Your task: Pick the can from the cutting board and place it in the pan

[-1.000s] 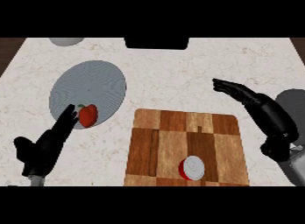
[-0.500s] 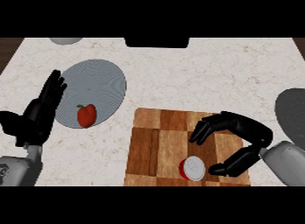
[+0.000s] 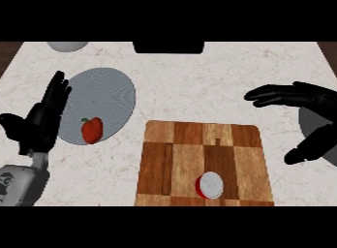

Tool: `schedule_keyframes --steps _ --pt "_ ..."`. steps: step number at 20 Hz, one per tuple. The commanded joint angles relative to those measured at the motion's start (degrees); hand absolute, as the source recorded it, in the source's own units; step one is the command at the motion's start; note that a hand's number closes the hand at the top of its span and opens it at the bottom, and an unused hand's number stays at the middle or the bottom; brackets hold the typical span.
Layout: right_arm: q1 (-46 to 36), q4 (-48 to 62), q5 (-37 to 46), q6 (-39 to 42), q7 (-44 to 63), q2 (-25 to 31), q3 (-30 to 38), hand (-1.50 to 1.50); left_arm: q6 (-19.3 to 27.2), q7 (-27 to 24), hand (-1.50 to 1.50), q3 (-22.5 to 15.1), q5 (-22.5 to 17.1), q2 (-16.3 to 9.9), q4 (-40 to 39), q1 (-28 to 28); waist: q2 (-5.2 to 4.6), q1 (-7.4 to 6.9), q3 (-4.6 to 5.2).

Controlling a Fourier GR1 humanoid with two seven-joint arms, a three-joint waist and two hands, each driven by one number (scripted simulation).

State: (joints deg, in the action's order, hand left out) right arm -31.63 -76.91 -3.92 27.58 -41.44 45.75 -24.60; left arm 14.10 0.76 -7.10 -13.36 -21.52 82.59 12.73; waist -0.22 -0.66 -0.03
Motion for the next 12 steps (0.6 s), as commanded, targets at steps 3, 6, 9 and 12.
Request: schedule_keyframes --steps 3,6,9,12 --pt "-9.8 -3.0 3.8 9.7 0.8 6.4 -0.3 -1.50 -1.2 -0.2 0.00 1.0 -0.3 0.3 -0.9 0.1 0.24 -0.04 0.09" --pt "-15.2 -1.4 2.2 12.7 5.7 3.4 0.4 -1.50 0.5 0.0 0.00 -0.4 2.2 2.5 -2.6 2.3 0.07 0.01 0.08" --pt "-14.1 -4.1 5.2 10.7 4.8 2.2 0.5 -1.50 -1.9 2.8 0.00 2.7 0.4 -0.8 -0.5 2.3 0.16 0.03 0.03" --pt "-13.4 -11.3 4.5 9.6 12.8 -0.8 1.4 -1.50 -1.6 -0.4 0.00 2.2 2.1 1.5 -2.0 0.3 0.24 0.51 0.07"
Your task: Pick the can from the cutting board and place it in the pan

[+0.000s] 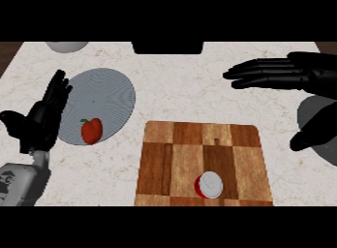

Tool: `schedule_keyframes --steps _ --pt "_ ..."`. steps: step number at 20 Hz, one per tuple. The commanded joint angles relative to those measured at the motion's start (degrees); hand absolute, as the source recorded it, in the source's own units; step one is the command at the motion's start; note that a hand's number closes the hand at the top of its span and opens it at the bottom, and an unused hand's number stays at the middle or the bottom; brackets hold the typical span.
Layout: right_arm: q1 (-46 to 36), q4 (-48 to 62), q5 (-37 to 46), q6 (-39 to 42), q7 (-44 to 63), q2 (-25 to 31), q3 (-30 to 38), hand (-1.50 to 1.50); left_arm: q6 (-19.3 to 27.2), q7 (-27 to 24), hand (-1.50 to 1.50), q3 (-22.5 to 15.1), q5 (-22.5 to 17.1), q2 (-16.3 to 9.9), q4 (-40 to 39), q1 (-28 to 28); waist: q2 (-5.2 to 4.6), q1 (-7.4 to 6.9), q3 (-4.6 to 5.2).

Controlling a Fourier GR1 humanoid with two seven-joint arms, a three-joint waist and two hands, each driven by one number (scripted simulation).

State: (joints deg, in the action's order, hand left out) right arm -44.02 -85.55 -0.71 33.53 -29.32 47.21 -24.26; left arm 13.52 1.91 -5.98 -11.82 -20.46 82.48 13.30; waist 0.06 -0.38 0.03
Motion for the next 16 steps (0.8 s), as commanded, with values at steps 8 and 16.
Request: schedule_keyframes --steps 8,16 --pt "4.5 -11.7 -2.3 9.6 8.3 -7.0 -2.6 -1.50 -2.5 -0.8 0.00 2.6 0.4 0.6 -1.4 0.2 -0.02 0.39 -0.02" --pt "9.3 -18.7 2.3 13.0 17.2 -8.8 1.4 -1.50 -2.5 -0.9 0.00 3.6 2.7 2.3 0.6 -1.7 0.03 0.29 -0.02"
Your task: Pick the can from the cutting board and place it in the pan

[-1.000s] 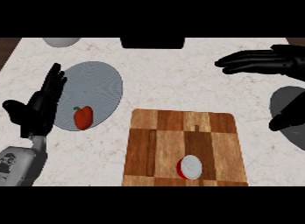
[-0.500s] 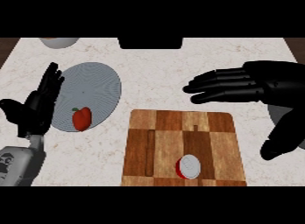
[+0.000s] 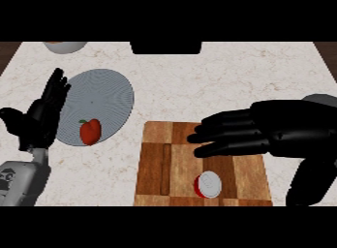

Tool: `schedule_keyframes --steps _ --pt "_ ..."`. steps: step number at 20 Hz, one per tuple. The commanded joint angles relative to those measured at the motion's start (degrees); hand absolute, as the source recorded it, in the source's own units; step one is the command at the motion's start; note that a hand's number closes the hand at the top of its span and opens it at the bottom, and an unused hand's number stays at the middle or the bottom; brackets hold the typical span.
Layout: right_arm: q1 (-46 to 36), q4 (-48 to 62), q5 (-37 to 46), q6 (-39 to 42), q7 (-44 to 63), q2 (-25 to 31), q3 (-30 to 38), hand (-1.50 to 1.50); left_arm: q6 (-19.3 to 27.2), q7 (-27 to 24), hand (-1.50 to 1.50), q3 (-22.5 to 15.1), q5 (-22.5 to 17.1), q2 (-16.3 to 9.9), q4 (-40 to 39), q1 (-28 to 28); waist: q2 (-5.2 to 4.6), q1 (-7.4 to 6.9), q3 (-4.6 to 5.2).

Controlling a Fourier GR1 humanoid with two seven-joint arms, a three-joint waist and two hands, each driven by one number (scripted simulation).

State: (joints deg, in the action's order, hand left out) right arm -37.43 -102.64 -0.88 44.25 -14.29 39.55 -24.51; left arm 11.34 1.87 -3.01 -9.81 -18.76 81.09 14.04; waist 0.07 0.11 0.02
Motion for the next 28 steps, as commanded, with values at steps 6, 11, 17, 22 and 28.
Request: schedule_keyframes --steps 6,11,17,22,28 --pt "6.0 -1.9 12.9 -1.5 6.7 -9.0 -3.2 -1.50 -2.2 0.7 0.00 2.7 1.1 0.1 -3.2 4.0 -0.18 -0.21 -0.01" --pt "6.3 2.1 18.9 0.8 4.8 -11.3 -2.4 -1.50 -2.0 2.6 0.00 1.4 2.2 1.2 6.4 -4.1 -0.06 -0.75 -0.03" --pt "7.2 2.4 23.1 6.1 1.9 -13.6 -2.9 -1.50 -2.6 1.5 0.00 2.4 3.7 3.3 2.6 -1.7 -0.06 -0.37 -0.02" --pt "8.9 4.6 30.1 4.1 -7.6 -10.2 -4.7 -1.50 -4.4 0.0 0.00 4.9 3.3 2.7 -1.4 1.1 -0.11 -0.22 -0.03" --pt "9.7 1.5 34.6 4.5 -1.1 -16.9 -7.4 -1.50 -4.0 3.5 0.00 5.1 4.7 3.6 2.2 0.5 -0.05 -0.22 -0.02"
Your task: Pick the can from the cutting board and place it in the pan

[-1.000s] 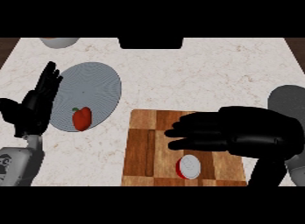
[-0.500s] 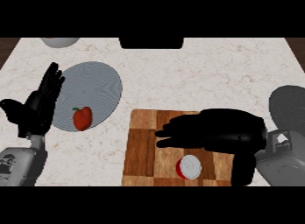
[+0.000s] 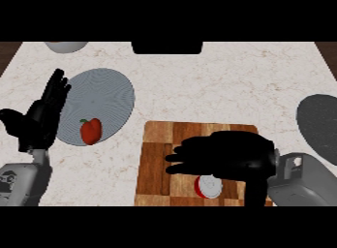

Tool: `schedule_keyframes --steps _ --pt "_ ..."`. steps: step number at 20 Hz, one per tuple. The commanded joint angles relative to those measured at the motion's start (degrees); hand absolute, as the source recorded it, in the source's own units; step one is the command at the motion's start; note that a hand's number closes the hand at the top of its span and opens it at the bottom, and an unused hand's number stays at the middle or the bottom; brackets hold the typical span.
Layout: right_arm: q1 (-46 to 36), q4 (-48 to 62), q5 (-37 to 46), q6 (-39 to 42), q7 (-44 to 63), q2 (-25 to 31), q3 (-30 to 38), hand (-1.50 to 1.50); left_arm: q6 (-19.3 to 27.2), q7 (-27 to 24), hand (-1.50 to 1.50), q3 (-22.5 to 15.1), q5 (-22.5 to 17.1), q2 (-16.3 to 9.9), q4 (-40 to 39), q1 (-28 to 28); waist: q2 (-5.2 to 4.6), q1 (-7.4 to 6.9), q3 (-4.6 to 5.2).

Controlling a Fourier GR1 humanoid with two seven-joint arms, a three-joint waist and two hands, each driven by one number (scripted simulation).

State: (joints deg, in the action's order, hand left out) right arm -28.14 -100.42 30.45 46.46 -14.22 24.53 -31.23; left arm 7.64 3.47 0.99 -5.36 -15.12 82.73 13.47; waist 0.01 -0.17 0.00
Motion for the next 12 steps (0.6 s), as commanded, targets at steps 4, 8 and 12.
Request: schedule_keyframes --steps 4,8,12 --pt "-2.1 -0.5 8.4 0.7 -2.5 2.2 -2.2 -1.50 1.3 -2.0 0.00 0.3 2.1 2.5 -4.0 2.5 -0.09 0.26 0.01" --pt "0.5 1.4 15.2 -3.0 -4.4 1.1 -5.8 -1.50 0.2 1.1 0.00 -0.1 2.1 1.7 3.8 -2.2 0.02 -0.15 -0.01" --pt "-0.1 3.6 17.8 -1.9 -5.1 0.9 -4.6 -1.50 -3.1 5.6 0.00 2.3 -0.4 -0.7 5.5 -1.0 0.02 -0.15 -0.01"
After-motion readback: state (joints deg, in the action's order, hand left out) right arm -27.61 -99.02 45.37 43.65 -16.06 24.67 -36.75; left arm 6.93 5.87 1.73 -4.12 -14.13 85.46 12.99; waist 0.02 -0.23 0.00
